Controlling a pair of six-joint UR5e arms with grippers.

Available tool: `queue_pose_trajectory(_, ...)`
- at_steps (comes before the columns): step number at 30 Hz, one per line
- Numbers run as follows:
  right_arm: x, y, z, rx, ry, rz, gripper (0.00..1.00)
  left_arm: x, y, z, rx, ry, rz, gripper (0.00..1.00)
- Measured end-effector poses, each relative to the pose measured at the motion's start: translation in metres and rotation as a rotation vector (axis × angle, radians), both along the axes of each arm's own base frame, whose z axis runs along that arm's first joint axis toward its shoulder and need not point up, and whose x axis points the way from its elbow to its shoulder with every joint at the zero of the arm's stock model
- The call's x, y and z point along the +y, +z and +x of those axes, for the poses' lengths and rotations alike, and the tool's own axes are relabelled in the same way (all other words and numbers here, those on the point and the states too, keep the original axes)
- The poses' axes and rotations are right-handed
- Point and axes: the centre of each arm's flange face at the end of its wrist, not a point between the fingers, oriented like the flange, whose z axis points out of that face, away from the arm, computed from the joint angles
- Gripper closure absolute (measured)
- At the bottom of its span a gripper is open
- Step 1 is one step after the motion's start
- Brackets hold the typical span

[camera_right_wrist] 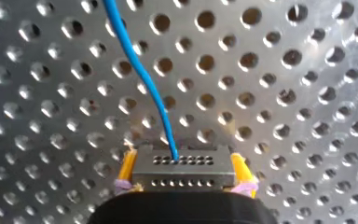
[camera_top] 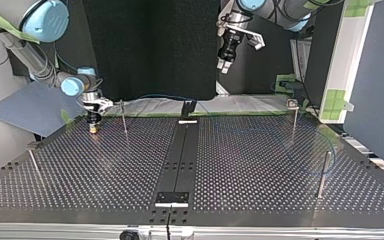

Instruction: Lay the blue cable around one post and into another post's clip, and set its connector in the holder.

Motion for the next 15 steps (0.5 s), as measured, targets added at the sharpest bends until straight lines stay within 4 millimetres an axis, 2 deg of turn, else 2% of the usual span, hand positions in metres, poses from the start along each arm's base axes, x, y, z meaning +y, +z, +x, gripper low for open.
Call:
queue_pose_trajectory(6, -0.003, 0.024, -0.004, 0.046, -0.035, -0.007, 1.0, 0.001, -0.001, 0.0, 0.009, 0.002, 0.012, 0.0)
queue_pose_trajectory(15, 0.013, 0.05, 0.0, 0.058, -0.032, 0.026, 1.0, 0.002, -0.001, 0.0, 0.01, 0.001, 0.015, 0.0)
